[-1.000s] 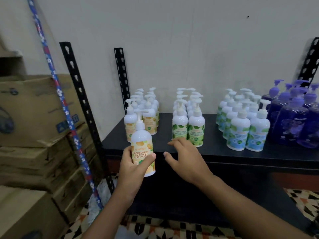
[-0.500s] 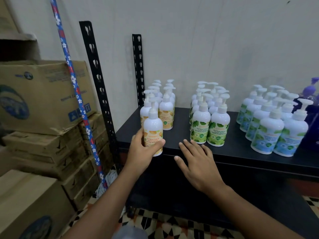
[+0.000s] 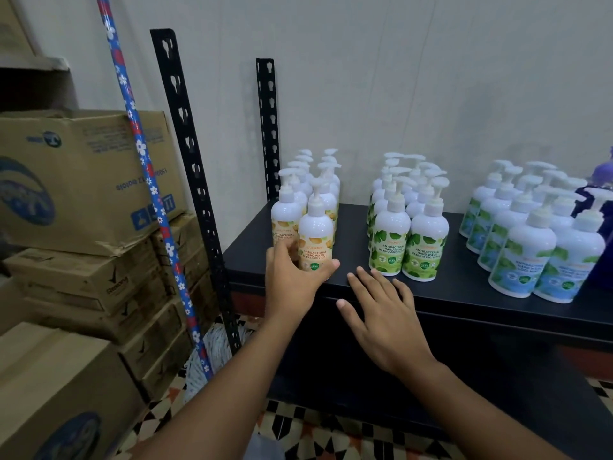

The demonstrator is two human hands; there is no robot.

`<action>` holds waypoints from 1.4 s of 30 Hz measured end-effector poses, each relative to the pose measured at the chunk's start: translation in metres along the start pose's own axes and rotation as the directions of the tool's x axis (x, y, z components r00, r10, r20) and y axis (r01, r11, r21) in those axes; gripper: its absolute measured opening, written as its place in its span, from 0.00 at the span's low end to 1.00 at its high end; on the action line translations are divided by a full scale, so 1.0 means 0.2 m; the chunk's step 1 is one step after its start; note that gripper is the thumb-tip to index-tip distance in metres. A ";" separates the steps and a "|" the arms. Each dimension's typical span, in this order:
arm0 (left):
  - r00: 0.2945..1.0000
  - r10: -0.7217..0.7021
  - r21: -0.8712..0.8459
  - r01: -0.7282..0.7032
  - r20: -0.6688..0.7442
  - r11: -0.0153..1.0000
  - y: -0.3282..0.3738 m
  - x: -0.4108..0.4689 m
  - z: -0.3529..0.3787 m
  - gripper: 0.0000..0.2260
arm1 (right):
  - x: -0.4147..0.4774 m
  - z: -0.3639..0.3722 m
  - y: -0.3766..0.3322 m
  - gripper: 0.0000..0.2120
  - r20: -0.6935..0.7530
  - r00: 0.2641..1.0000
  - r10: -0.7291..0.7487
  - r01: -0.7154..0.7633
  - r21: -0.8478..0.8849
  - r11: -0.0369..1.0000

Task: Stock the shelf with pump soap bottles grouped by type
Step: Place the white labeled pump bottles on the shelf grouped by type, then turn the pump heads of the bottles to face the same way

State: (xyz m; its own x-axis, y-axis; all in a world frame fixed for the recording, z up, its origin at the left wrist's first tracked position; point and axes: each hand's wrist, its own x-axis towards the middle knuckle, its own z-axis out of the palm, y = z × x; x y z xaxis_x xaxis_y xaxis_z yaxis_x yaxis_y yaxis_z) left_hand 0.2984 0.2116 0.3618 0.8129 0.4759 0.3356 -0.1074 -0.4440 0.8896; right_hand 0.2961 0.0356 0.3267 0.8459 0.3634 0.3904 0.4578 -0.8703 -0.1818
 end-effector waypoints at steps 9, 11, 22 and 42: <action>0.988 0.023 0.369 0.034 -0.150 0.929 -0.04 -0.02 0.05 0.25 | 0.00 -0.01 -0.01 0.34 0.020 1.000 0.014 -0.014 -0.004 1.000; 0.986 0.021 0.379 0.045 -0.168 0.924 -0.02 0.00 0.08 0.25 | 0.00 -0.01 -0.01 0.34 0.017 1.000 0.015 -0.015 0.005 1.000; 0.966 0.026 0.358 0.071 -0.258 0.931 -0.03 0.07 0.17 0.23 | 0.00 0.01 0.00 0.33 0.002 1.000 0.003 -0.003 0.030 1.000; 0.987 0.014 0.349 0.044 -0.160 0.936 0.05 0.05 0.06 0.22 | 0.01 -0.05 -0.01 0.34 0.105 0.994 0.014 -0.019 0.049 0.999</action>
State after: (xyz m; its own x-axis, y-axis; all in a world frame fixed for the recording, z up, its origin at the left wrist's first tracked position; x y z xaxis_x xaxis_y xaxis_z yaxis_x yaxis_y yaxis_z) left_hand 0.3112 0.2032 0.3700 0.7092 0.5854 0.3929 0.1350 -0.6598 0.7392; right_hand 0.2936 0.0346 0.3367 0.8763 0.3843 0.2907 0.4544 -0.8597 -0.2332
